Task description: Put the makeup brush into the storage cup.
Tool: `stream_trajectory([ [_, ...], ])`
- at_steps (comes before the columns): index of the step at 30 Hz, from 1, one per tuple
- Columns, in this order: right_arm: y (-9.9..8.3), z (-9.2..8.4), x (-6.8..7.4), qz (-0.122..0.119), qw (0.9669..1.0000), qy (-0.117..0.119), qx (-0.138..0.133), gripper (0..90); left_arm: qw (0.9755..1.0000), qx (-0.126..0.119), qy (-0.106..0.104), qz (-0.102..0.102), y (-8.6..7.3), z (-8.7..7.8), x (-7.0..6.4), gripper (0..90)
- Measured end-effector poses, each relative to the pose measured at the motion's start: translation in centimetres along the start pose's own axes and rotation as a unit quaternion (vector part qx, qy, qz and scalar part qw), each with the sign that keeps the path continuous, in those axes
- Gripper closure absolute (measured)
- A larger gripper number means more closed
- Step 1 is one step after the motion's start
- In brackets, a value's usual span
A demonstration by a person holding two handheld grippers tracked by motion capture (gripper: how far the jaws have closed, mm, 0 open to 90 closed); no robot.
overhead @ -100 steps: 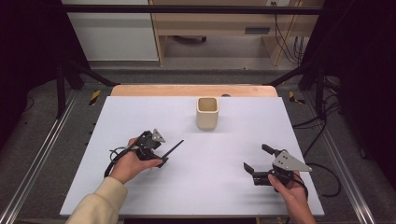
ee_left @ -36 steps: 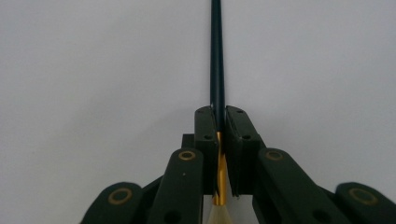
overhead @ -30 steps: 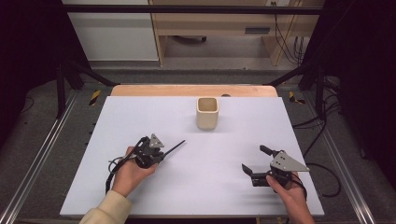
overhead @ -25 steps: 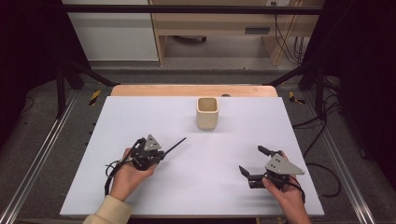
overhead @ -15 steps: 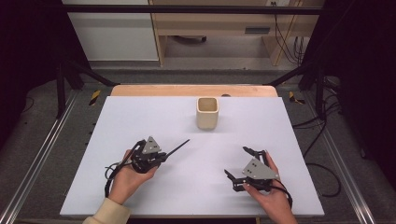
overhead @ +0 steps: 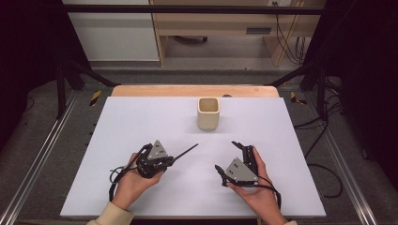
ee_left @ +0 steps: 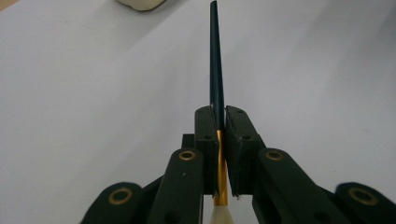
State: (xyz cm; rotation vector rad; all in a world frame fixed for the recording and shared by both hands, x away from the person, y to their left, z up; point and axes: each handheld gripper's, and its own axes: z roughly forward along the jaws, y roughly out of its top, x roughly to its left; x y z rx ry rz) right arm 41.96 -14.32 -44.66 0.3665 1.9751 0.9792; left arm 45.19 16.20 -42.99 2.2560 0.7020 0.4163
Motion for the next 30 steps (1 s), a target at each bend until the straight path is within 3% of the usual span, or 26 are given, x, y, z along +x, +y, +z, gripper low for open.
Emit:
stream_trajectory([
  [4, 0.3, 0.9, 0.1, -0.018, 0.9997, 0.005, 0.015, 5.8, 1.0000, -0.004, -0.002, 0.001, 0.0, -0.1, -0.2, 83.5],
  [6, 0.4, 1.5, 0.2, -0.017, 0.9991, 0.012, 0.035, 6.7, 1.0000, -0.005, -0.002, 0.000, 0.0, -0.1, -0.2, 83.6],
  [10, 0.3, 2.6, 0.4, -0.026, 0.9982, 0.022, 0.050, 9.0, 1.0000, -0.004, -0.005, 0.000, -0.1, 0.1, -0.3, 83.5],
  [18, 1.3, 2.2, 1.9, -0.056, 0.9972, 0.019, 0.046, 9.4, 0.9999, -0.005, -0.010, 0.001, -0.2, 0.2, -0.3, 83.5],
  [22, 1.4, 2.1, 2.7, -0.088, 0.9943, 0.019, 0.057, 10.4, 0.9998, -0.008, -0.015, 0.004, -0.1, 0.0, -0.4, 83.6],
  [26, 1.8, 2.3, 3.5, -0.118, 0.9914, 0.017, 0.052, 10.8, 0.9997, -0.012, -0.022, 0.006, 0.0, -0.2, -0.6, 83.5],
  [30, 2.0, 2.4, 4.1, -0.132, 0.9898, 0.014, 0.051, 11.7, 0.9995, -0.013, -0.025, 0.011, 0.2, -0.2, -0.8, 83.6],
])
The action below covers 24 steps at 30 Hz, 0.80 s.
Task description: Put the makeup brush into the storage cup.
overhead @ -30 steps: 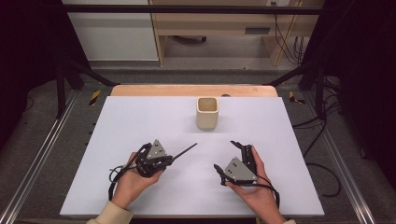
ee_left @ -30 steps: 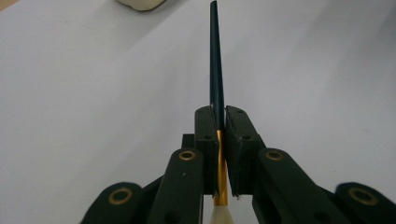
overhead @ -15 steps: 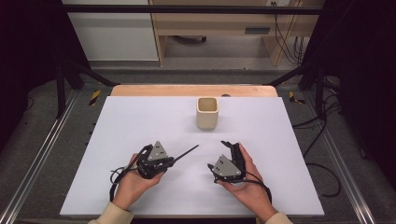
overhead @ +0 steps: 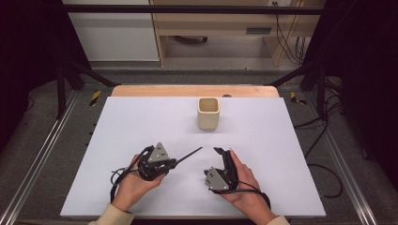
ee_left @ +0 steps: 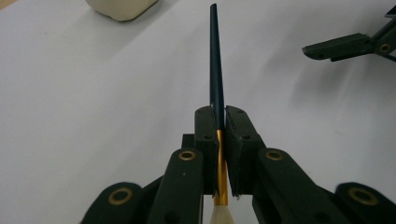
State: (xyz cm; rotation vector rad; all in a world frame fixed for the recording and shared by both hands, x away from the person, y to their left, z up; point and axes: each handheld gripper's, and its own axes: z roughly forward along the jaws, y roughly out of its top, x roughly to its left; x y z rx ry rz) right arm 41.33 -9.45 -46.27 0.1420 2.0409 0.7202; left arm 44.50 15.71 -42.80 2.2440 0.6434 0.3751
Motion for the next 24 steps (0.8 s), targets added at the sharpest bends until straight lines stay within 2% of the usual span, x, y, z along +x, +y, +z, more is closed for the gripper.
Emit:
stream_trajectory([
  [2, 0.2, 0.0, 0.4, -0.014, 0.9999, -0.003, 0.001, 12.9, 1.0000, -0.001, -0.003, 0.003, 0.1, 0.0, -0.2, 83.5],
  [3, 0.3, 0.0, 0.3, -0.028, 0.9996, -0.004, 0.000, 13.7, 1.0000, -0.001, -0.003, 0.003, 0.1, 0.0, -0.2, 83.5],
  [6, 0.5, 0.0, 0.7, -0.035, 0.9994, -0.006, 0.001, 16.7, 0.9999, 0.002, -0.008, 0.012, 0.3, 0.0, -0.4, 83.5],
  [10, 0.8, 0.0, 0.9, -0.060, 0.9981, -0.014, -0.001, 20.6, 0.9999, -0.001, -0.013, 0.011, 0.4, 0.1, -0.7, 83.6],
  [14, 0.9, 0.1, 1.2, -0.083, 0.9964, -0.011, -0.005, 24.8, 0.9998, 0.000, -0.017, 0.015, 0.5, 0.2, -0.9, 83.6],
  [22, 1.5, 0.4, 1.8, -0.107, 0.9942, -0.005, -0.014, 31.0, 0.9994, 0.007, -0.025, 0.024, 0.8, 0.6, -1.3, 83.5],
  [24, 1.7, 0.6, 1.9, -0.112, 0.9935, -0.005, -0.016, 32.1, 0.9993, 0.004, -0.030, 0.022, 0.8, 0.8, -1.5, 83.6],
])
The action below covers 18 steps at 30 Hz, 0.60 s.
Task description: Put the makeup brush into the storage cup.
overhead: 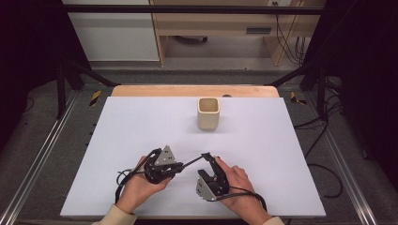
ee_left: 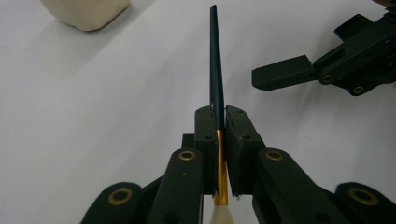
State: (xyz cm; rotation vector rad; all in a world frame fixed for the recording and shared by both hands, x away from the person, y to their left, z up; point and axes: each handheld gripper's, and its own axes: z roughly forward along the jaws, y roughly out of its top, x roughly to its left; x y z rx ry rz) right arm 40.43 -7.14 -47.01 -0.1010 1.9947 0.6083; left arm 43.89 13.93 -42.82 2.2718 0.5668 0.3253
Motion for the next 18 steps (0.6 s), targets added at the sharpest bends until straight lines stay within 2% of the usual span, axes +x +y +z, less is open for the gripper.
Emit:
stream_trajectory([
  [4, 0.4, 0.2, 0.3, -0.004, 1.0000, 0.004, -0.005, 34.9, 1.0000, 0.005, -0.005, 0.006, 0.1, 0.2, -0.2, 83.5],
  [6, 0.6, 0.3, 0.4, -0.009, 0.9998, 0.013, -0.006, 36.1, 1.0000, 0.002, -0.005, 0.005, 0.2, 0.2, -0.3, 83.5],
  [7, 0.6, 0.4, 0.5, -0.017, 0.9998, 0.006, -0.007, 37.1, 1.0000, -0.001, -0.006, 0.001, 0.2, 0.3, -0.3, 83.5],
  [8, 0.7, 0.4, 0.7, -0.012, 0.9998, 0.010, -0.010, 38.5, 1.0000, -0.001, -0.006, 0.001, 0.2, 0.3, -0.4, 83.5],
  [13, 1.1, 0.5, 0.8, -0.024, 0.9994, 0.020, -0.015, 43.8, 1.0000, 0.002, -0.008, 0.003, 0.2, 0.2, -0.3, 83.5],
  [15, 1.2, 0.5, 0.9, -0.031, 0.9991, 0.025, -0.017, 47.0, 0.9999, 0.002, -0.009, 0.004, 0.2, 0.2, -0.4, 83.5],
  [16, 1.3, 0.6, 1.0, -0.043, 0.9986, 0.027, -0.018, 50.0, 1.0000, 0.000, -0.010, 0.002, 0.2, 0.2, -0.4, 83.5],
  [18, 1.4, 0.7, 1.2, -0.040, 0.9986, 0.027, -0.019, 53.0, 0.9999, 0.002, -0.010, 0.004, 0.3, 0.2, -0.4, 83.5],
])
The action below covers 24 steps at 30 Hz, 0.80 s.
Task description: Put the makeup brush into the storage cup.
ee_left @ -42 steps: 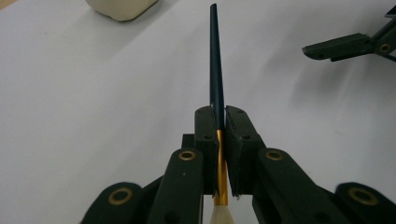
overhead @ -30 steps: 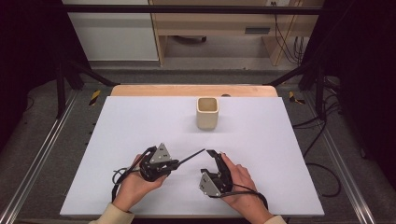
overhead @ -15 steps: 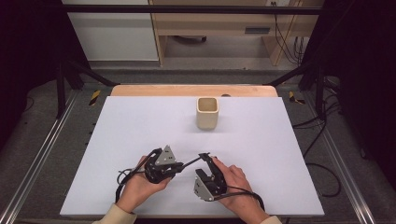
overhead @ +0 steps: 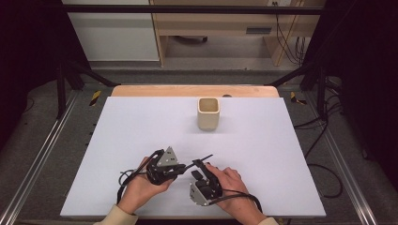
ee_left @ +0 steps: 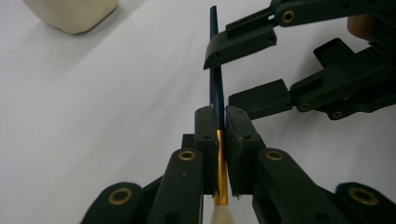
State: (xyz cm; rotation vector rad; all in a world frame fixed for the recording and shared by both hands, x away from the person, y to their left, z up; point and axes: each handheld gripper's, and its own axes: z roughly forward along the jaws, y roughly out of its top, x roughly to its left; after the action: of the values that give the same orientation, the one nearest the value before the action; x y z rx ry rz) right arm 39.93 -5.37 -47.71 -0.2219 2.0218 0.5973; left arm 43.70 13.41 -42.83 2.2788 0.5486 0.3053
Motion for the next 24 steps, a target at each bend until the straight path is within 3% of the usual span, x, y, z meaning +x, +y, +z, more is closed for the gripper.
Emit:
stream_trajectory([
  [4, 0.16, 0.16, 0.06, -0.024, 0.9997, 0.001, -0.003, 57.7, 1.0000, 0.004, -0.003, 0.005, 0.01, 0.05, -0.01, 83.5],
  [16, 0.18, 0.23, 0.33, -0.023, 0.9997, 0.009, -0.008, 70.4, 0.9998, 0.012, -0.010, 0.009, -0.04, 0.34, -0.22, 83.5],
  [24, 0.00, 0.04, 0.16, -0.039, 0.9992, 0.012, -0.007, 79.9, 0.9996, 0.019, -0.015, 0.013, -0.15, 0.53, -0.26, 83.5],
])
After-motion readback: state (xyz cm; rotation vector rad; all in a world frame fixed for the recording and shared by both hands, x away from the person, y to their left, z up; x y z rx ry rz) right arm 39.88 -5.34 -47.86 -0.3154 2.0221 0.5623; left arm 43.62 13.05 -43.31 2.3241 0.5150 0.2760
